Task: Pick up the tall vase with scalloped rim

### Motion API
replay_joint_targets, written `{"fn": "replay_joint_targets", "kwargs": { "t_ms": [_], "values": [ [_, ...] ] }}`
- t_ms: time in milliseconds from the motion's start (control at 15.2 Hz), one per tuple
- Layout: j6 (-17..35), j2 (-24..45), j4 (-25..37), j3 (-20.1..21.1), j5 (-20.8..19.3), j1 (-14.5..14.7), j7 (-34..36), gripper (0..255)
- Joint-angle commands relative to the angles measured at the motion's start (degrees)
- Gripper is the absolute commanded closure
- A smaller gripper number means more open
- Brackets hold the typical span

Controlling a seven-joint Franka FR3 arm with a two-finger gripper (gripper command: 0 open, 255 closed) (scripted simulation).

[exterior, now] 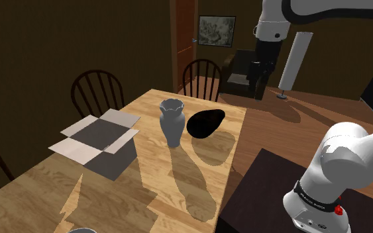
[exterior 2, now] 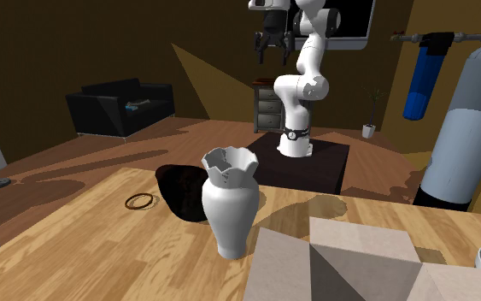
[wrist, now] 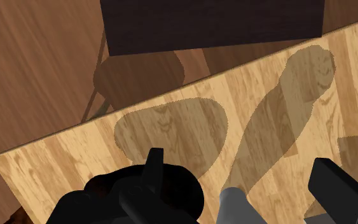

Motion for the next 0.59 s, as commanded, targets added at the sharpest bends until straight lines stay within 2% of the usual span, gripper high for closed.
{"fn": "replay_joint_targets", "kwargs": {
  "t_ms": [0, 528],
  "values": [
    [0.0, 0.0, 0.0, 0.0, 0.0, 0.0, 0.0, 0],
    [8.45, 16.81, 6.77, 4.86, -0.19, 0.73, 6.0, 0]
  ]
}}
